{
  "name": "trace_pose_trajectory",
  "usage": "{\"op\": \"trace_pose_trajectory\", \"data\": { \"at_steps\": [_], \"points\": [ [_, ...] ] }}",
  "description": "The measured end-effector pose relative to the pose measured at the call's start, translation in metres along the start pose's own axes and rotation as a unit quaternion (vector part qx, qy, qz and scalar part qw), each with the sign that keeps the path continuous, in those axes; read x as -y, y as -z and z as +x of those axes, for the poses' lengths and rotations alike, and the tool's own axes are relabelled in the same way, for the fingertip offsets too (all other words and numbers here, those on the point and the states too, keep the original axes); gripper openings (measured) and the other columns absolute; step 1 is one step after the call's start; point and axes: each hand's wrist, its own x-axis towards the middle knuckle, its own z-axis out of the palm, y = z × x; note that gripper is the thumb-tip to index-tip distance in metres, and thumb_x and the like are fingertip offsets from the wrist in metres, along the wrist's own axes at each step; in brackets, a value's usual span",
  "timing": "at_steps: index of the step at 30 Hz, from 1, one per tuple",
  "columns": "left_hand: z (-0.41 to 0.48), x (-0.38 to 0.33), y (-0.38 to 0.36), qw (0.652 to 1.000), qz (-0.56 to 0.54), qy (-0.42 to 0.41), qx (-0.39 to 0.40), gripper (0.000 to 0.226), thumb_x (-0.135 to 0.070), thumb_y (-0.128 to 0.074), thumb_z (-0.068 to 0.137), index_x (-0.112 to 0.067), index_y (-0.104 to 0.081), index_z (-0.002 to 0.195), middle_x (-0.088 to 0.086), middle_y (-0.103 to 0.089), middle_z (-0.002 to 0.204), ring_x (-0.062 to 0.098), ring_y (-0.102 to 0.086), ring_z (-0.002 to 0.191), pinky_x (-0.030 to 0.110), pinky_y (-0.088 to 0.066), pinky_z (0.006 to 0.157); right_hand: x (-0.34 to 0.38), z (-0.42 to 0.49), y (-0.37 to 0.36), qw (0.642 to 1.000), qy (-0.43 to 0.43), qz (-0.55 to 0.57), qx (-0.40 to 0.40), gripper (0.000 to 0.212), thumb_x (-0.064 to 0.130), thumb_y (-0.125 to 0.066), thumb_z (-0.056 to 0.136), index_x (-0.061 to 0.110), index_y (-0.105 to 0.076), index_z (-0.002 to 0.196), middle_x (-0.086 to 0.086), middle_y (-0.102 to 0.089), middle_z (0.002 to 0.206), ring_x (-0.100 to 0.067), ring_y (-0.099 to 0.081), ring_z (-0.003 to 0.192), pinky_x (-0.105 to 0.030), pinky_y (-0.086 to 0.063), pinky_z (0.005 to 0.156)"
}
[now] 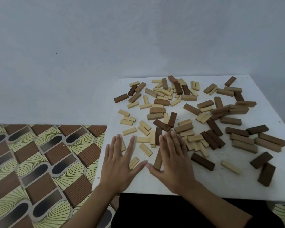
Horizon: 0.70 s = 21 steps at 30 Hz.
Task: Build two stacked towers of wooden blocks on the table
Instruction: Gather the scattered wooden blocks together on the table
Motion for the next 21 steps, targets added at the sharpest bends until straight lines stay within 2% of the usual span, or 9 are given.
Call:
{"op": "trace_pose_trajectory", "data": {
  "at_steps": [4,8,14,17,21],
  "points": [
    [0.020,0.002,-0.002,1.000,0.002,0.001,0.002,0.091,-0.088,-0.023,0.089,-0.044,0.020,0.156,0.011,0.021,0.167,0.024,0.024,0.153,0.047,0.005,0.126,-0.004,0.005,-0.004,1.000,-0.014,-0.010,0.007,0.107,0.080,-0.041,0.087,0.002,-0.019,0.158,-0.016,-0.013,0.167,-0.030,-0.006,0.156,-0.057,-0.017,0.122],
    [0.036,0.003,-0.004,1.000,0.002,-0.007,0.008,0.089,-0.088,-0.020,0.089,-0.043,0.018,0.156,0.010,0.024,0.166,0.024,0.026,0.152,0.047,0.006,0.126,-0.007,0.014,-0.006,0.999,-0.036,-0.012,0.028,0.108,0.085,-0.032,0.086,0.009,-0.017,0.160,-0.013,-0.012,0.168,-0.027,-0.008,0.156,-0.058,-0.017,0.122],
    [0.057,0.006,-0.010,0.999,0.018,-0.024,0.013,0.083,-0.085,-0.014,0.091,-0.044,0.019,0.156,0.003,0.022,0.167,0.022,0.026,0.152,0.044,0.005,0.126,-0.012,0.036,-0.005,0.998,-0.037,-0.014,0.052,0.092,0.088,-0.026,0.085,0.033,-0.028,0.158,-0.011,-0.022,0.166,-0.029,-0.015,0.155,-0.063,-0.020,0.118],
    [0.068,0.007,-0.012,0.999,0.007,-0.033,0.006,0.079,-0.082,-0.014,0.094,-0.044,0.016,0.157,0.003,0.021,0.167,0.020,0.025,0.153,0.044,0.001,0.127,-0.014,0.045,-0.005,0.997,-0.043,-0.018,0.055,0.088,0.088,-0.028,0.084,0.036,-0.033,0.155,-0.012,-0.030,0.162,-0.030,-0.021,0.153,-0.065,-0.021,0.116],
    [0.080,0.006,-0.010,0.999,0.008,-0.038,0.012,0.076,-0.079,-0.012,0.095,-0.046,0.021,0.154,0.005,0.029,0.165,0.019,0.031,0.150,0.044,0.003,0.127,-0.018,0.055,-0.004,0.998,-0.034,-0.018,0.044,0.082,0.088,-0.031,0.083,0.040,-0.043,0.149,-0.009,-0.035,0.159,-0.030,-0.024,0.151,-0.064,-0.020,0.116]
  ]
}}
